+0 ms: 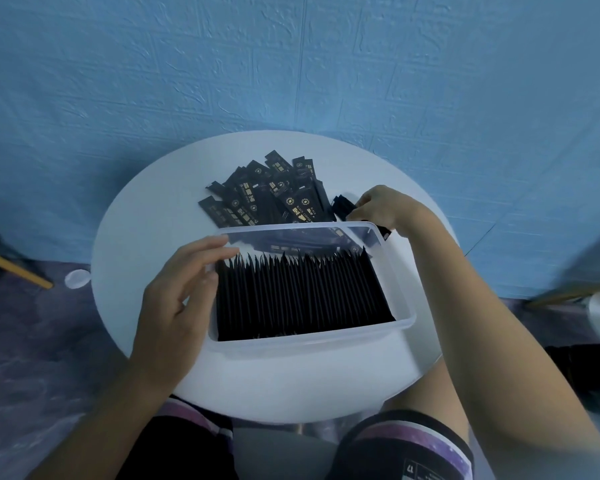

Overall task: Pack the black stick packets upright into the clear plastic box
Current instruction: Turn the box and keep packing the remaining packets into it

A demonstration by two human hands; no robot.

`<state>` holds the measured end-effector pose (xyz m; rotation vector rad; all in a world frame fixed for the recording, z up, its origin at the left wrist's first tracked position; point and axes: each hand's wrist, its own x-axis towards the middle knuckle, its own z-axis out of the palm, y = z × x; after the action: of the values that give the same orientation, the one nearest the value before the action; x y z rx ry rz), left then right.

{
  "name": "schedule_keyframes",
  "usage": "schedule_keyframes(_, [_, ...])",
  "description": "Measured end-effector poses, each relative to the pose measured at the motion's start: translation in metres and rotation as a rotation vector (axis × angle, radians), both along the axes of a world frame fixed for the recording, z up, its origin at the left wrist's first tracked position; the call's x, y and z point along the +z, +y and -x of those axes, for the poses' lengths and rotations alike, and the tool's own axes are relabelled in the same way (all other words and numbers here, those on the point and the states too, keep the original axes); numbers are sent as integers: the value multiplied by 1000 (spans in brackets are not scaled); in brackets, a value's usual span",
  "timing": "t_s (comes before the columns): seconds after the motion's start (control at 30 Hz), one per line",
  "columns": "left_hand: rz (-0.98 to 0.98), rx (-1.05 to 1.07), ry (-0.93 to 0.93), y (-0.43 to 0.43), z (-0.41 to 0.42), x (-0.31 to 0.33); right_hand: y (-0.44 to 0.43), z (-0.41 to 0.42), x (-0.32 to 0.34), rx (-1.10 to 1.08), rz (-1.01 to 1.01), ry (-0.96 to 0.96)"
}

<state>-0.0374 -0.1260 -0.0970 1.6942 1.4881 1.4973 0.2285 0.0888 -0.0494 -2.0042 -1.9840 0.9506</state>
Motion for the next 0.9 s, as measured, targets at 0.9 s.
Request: schedule_keyframes(0.9, [165,-86,-211,-18,4,-5,-165,104,17,348,-97,317])
